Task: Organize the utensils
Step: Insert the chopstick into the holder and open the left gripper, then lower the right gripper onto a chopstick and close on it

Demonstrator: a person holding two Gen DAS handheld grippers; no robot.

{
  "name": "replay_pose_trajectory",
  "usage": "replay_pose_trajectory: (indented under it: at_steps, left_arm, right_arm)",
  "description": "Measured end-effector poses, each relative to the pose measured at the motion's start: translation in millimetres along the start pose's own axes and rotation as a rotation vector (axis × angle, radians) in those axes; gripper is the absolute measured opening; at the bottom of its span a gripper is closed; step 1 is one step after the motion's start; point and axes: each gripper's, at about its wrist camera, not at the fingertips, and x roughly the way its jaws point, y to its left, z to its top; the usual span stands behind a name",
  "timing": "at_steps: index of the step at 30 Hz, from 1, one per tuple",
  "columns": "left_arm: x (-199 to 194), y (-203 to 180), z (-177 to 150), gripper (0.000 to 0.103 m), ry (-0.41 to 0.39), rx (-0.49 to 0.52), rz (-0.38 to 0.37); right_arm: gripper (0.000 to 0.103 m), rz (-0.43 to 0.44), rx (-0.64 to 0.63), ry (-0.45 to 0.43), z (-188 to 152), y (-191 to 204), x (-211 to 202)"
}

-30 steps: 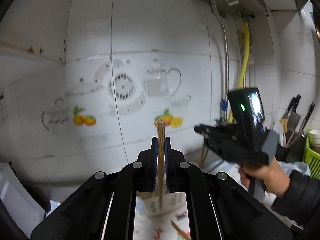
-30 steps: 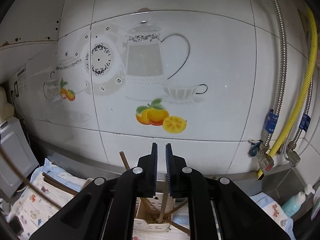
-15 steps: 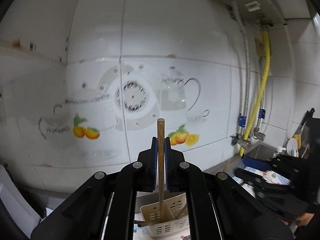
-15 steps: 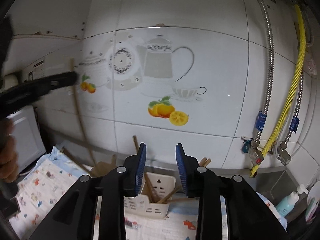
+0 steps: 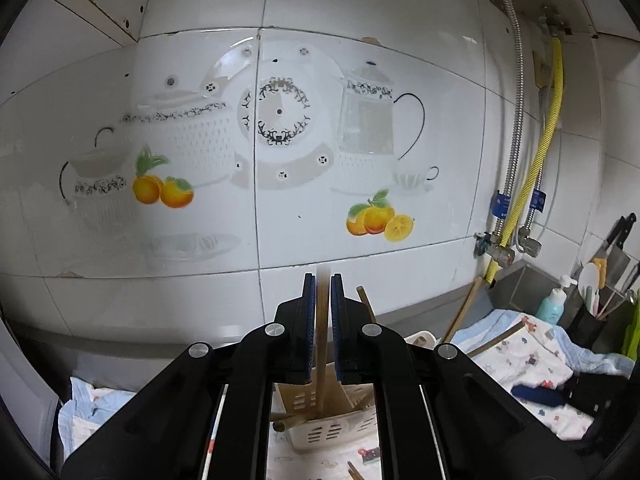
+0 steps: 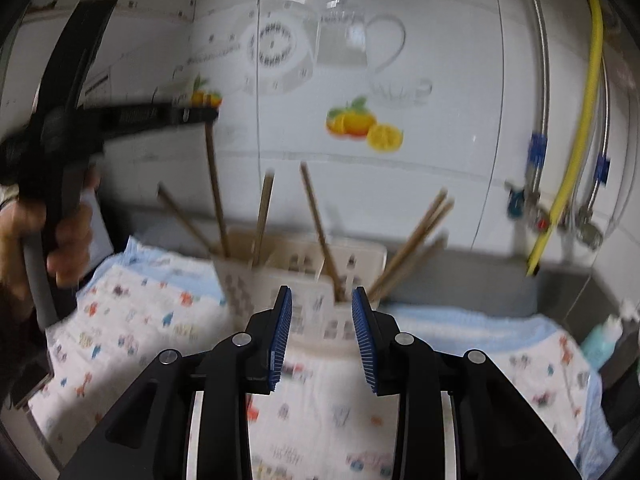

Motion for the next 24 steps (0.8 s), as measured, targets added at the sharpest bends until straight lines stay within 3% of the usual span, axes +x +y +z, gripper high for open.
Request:
replay_pose_trajectory:
  at_steps: [13,16,24]
  left_arm:
    - [-47.4,1.9,-2.2,0.011,-0.016,-0.022,0.017]
    - [-68.9,6.8,-13.0,0.025,-0.019,-0.038,0.028]
    - [-113.1,19.4,-68.7,0.025,0.044,-0.060,0.042]
  right_arm:
    - [0.031,0.082,0.021,0.209,-102.9,40.4,-10.8]
    - [0.029,0.110,0.046,0.257,-127.4,50.9,-11.4]
    - [0.019,0.125,0.057,0.319,-166.4,76.0,-5.9]
